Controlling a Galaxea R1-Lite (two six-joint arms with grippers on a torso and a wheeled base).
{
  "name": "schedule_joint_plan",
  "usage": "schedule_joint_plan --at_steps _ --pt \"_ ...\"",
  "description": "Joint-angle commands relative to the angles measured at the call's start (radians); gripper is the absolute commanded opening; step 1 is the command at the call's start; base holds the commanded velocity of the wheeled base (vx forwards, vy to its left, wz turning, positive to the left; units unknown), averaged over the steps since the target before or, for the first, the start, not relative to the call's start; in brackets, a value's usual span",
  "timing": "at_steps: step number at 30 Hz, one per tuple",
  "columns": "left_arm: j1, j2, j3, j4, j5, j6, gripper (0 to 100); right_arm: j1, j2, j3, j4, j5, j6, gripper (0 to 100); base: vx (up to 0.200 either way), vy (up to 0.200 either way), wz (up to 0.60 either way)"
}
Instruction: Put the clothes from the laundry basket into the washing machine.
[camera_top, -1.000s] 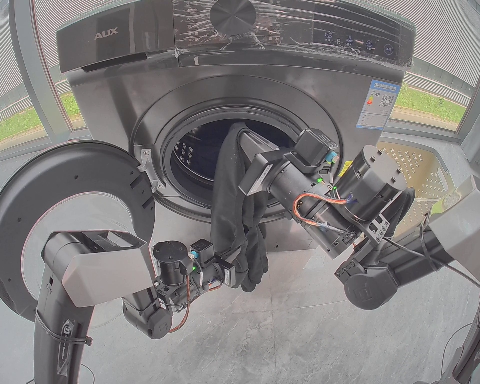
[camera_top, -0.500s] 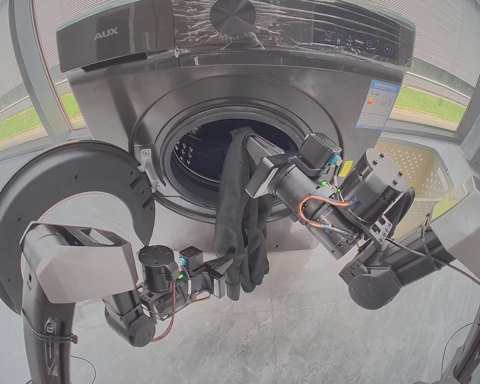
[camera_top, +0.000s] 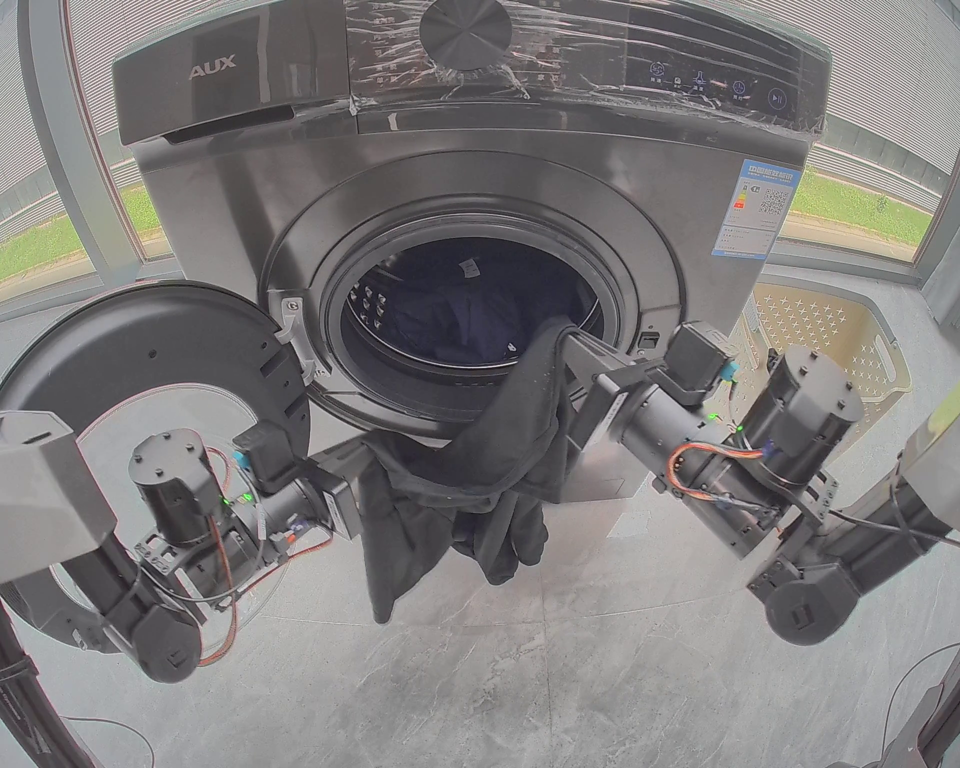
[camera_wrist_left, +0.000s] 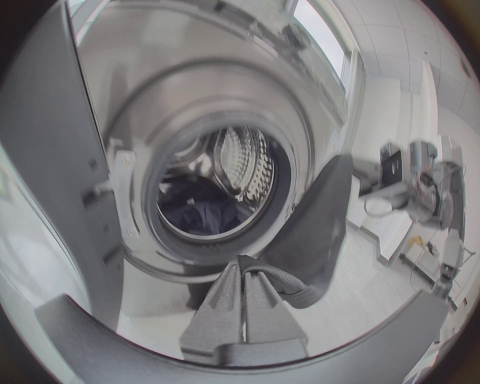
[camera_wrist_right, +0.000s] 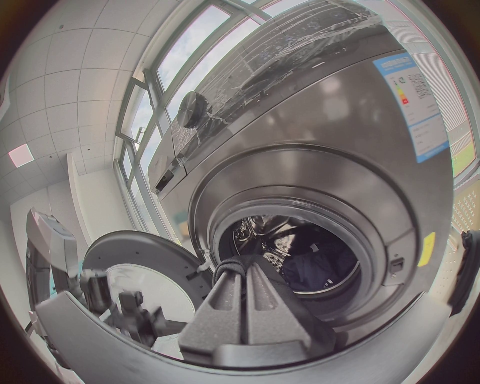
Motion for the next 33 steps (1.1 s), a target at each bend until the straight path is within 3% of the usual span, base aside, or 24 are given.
schedule_joint_plan --at_steps 1,4,9,14,33 --pt "0.022 -0.214 0.019 0.001 0.004 -0.043 0 -0.009 -0.162 0.14 -0.013 -0.001 0.022 0 0.0 0.0 0.0" --pt "0.025 -0.249 -0.004 0.001 0.001 -0.046 0 -0.012 -0.211 0.171 -0.016 -0.001 0.045 0 0.0 0.0 0.0" --pt "0.066 -0.258 -0.045 0.001 0.002 -0.057 0 -0.047 -0.214 0.189 -0.019 0.0 0.039 0 0.0 0.0 0.0" --pt "0.088 -0.268 -0.085 0.001 0.008 -0.1 0 -0.066 -0.204 0.229 -0.032 0.005 0.036 0 0.0 0.0 0.0" --pt "0.086 -0.34 -0.108 0.001 0.021 -0.105 0 -0.103 -0.257 0.199 -0.044 0.008 0.013 0 0.0 0.0 0.0"
